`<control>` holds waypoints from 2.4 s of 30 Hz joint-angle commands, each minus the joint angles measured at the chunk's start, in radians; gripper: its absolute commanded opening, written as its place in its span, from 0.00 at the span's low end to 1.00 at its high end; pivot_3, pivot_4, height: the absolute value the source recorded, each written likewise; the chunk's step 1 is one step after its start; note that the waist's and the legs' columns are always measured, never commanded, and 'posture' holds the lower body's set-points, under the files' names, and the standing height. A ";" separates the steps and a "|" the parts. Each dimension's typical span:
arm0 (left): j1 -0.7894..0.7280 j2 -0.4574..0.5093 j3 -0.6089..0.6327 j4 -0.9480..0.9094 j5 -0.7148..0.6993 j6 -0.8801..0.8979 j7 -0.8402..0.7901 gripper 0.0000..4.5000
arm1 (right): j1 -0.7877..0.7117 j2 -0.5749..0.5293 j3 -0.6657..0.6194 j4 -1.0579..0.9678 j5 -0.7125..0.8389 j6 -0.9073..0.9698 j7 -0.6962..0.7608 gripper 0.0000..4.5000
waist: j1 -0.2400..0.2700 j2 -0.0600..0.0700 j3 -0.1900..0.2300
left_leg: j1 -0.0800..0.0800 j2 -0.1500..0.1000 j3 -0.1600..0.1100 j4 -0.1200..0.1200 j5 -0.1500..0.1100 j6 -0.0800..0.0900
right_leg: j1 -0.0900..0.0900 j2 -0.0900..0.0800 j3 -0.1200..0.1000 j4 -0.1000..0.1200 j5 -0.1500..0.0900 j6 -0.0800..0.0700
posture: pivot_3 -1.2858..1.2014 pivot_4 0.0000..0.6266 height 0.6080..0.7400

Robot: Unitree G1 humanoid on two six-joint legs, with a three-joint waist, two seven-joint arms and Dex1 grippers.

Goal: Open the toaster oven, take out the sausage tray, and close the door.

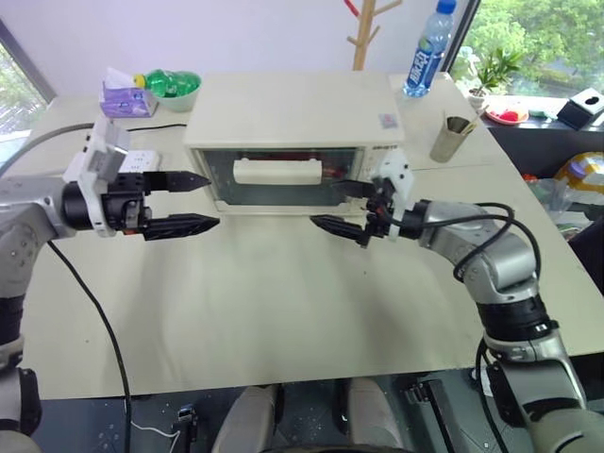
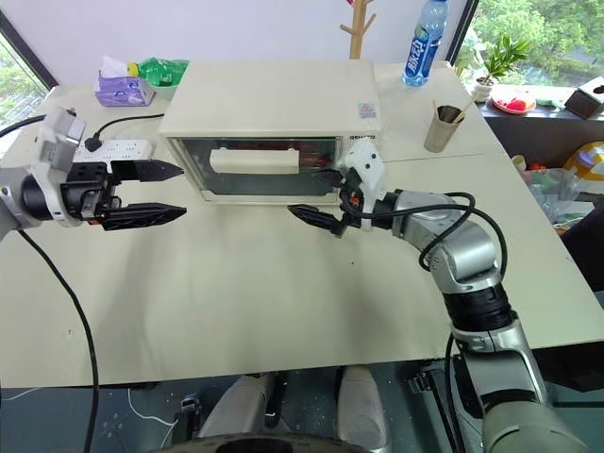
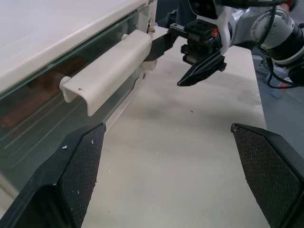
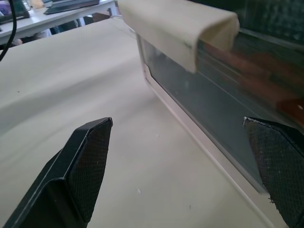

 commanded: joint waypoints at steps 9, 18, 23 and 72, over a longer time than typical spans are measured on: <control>-0.069 -0.011 -0.006 0.068 0.053 -0.042 -0.020 0.98 | -0.104 0.071 0.013 -0.055 0.024 0.018 0.033 1.00 | -0.003 0.000 0.000 | 0.000 0.002 0.002 0.000 0.000 0.000 | -0.002 0.003 0.002 0.000 0.001 -0.001 | 0.52 0.24 0.99; -0.183 -0.065 -0.045 0.171 0.103 -0.060 -0.022 0.98 | -0.029 0.089 0.014 -0.181 0.050 0.079 0.004 1.00 | -0.002 0.000 0.000 | 0.000 0.002 0.004 0.000 0.000 -0.001 | -0.005 0.003 0.005 0.007 0.001 -0.001 | 0.52 0.24 0.99; -0.267 -0.108 -0.066 0.248 0.131 -0.069 -0.025 0.98 | 0.027 0.077 0.014 -0.234 0.055 0.095 -0.010 1.00 | -0.002 0.000 0.000 | 0.001 0.002 0.008 0.000 0.000 -0.001 | -0.007 0.003 0.008 0.008 0.001 -0.001 | 0.52 0.24 0.99; -0.191 -0.278 -0.217 0.342 0.364 -0.228 -0.081 0.01 | 0.305 -0.334 -0.374 -0.528 0.436 0.357 -0.011 1.00 | 0.009 -0.005 -0.001 | 0.000 0.003 0.015 0.012 -0.003 0.006 | -0.002 0.003 0.012 0.008 0.003 0.002 | 0.52 0.24 0.99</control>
